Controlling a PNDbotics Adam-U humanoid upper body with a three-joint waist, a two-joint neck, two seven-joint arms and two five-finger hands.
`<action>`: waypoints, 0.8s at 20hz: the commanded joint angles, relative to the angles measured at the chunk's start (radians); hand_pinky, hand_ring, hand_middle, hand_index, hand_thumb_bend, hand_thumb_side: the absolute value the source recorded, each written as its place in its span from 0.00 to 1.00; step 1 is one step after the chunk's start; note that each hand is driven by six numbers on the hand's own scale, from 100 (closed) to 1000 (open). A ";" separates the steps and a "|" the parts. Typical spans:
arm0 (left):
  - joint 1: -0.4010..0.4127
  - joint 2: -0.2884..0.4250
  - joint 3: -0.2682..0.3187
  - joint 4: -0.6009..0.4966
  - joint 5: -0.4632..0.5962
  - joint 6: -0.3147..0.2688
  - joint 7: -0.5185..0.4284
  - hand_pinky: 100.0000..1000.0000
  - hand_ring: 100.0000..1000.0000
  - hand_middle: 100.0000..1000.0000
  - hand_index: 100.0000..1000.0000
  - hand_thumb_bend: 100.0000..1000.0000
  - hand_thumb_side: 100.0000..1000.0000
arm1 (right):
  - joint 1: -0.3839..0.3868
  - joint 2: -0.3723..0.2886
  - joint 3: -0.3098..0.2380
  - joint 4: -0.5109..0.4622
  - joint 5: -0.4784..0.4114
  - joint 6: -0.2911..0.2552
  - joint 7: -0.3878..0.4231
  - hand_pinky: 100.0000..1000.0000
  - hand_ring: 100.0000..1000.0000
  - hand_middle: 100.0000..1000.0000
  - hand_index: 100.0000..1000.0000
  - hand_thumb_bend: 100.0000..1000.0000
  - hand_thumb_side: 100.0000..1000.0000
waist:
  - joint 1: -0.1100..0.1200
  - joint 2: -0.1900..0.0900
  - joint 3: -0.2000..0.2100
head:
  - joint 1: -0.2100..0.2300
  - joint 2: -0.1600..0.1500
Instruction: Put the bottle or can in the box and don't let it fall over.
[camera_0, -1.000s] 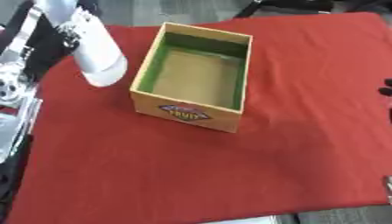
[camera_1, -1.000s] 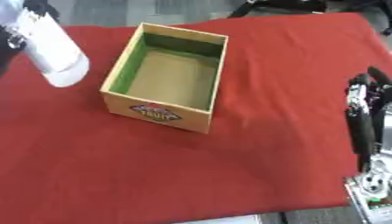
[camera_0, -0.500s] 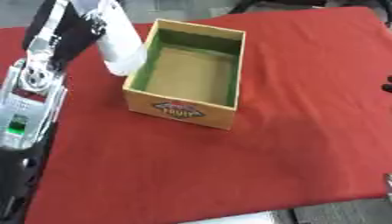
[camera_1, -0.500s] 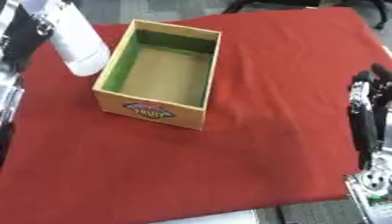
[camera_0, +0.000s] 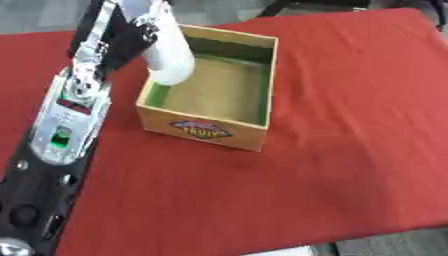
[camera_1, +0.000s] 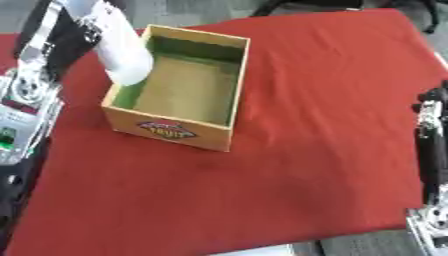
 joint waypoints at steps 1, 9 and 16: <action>-0.035 -0.015 -0.009 0.041 -0.020 -0.011 0.016 0.69 1.00 0.40 0.02 0.00 0.64 | -0.008 -0.010 -0.012 -0.022 -0.007 -0.004 -0.006 0.89 0.68 0.63 0.87 0.00 0.76 | -0.006 -0.008 -0.009 | 0.014 -0.018; -0.060 -0.046 -0.027 0.143 -0.058 -0.033 0.032 0.68 1.00 0.41 0.02 0.00 0.64 | -0.027 -0.003 -0.006 -0.022 -0.012 -0.001 -0.002 0.90 0.68 0.63 0.87 0.00 0.77 | -0.009 0.006 -0.039 | 0.028 -0.033; -0.060 -0.061 -0.036 0.212 -0.096 -0.048 0.007 0.68 1.00 0.42 0.02 0.00 0.64 | -0.034 0.004 0.002 -0.022 -0.011 0.009 0.006 0.90 0.68 0.63 0.87 0.00 0.77 | -0.005 0.013 -0.048 | 0.029 -0.040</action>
